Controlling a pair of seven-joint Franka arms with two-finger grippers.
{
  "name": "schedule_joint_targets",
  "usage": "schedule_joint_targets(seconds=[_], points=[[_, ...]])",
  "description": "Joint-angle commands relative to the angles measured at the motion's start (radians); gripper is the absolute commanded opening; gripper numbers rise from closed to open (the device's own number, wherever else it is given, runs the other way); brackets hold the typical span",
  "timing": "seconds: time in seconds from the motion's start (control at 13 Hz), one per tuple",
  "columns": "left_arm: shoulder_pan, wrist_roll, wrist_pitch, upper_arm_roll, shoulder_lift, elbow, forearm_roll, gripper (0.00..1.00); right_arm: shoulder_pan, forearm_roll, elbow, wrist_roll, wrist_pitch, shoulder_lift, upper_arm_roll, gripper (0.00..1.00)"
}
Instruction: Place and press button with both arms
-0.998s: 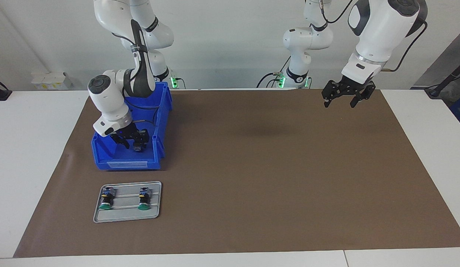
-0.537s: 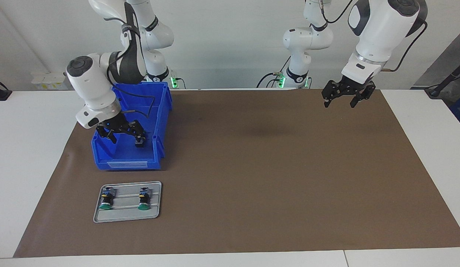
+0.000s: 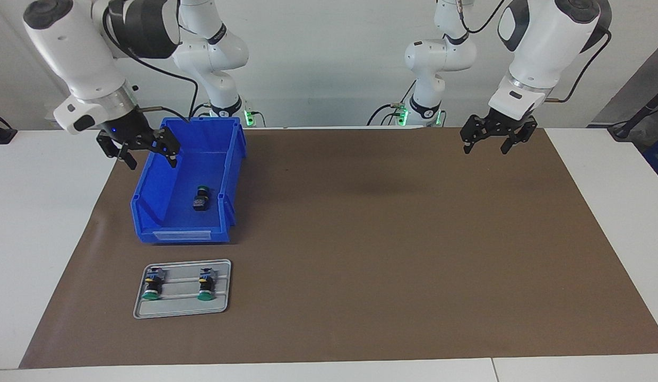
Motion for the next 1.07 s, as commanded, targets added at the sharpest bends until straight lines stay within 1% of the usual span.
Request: schedule_joint_targets(seconds=[0.0,0.08,0.15,0.23,0.31,0.38,0.54,0.69,1.0], points=[[0.005,-0.002,-0.001,0.000,-0.018,-0.012,-0.012,1.00,-0.019,-0.020,0.071,0.036,-0.119,-0.034,0.002,1.00],[0.005,-0.002,-0.001,0.000,-0.018,-0.012,-0.012,1.00,-0.017,-0.051,0.069,0.066,-0.154,-0.062,0.011,1.00],[0.005,-0.002,-0.001,0.000,-0.018,-0.012,-0.012,1.00,-0.011,-0.080,0.046,0.086,-0.157,-0.085,0.018,1.00],[0.005,-0.002,-0.001,0.000,-0.018,-0.012,-0.012,1.00,-0.008,-0.082,0.004,0.082,-0.159,-0.103,0.018,1.00],[0.005,-0.002,-0.001,0.000,-0.018,-0.012,-0.012,1.00,-0.006,-0.082,0.003,0.074,-0.156,-0.106,0.018,1.00],[0.005,-0.002,-0.001,0.000,-0.018,-0.012,-0.012,1.00,-0.005,-0.086,0.012,0.064,-0.147,-0.097,0.018,1.00],[0.005,-0.002,-0.001,0.000,-0.018,-0.012,-0.012,1.00,-0.023,-0.071,0.061,0.056,-0.177,-0.067,0.015,1.00],[0.005,-0.002,-0.001,0.000,-0.018,-0.012,-0.012,1.00,-0.022,-0.066,0.063,0.054,-0.168,-0.057,0.012,1.00],[0.005,-0.002,-0.001,0.000,-0.018,-0.012,-0.012,1.00,-0.003,-0.066,0.052,0.050,-0.154,-0.064,0.014,1.00]])
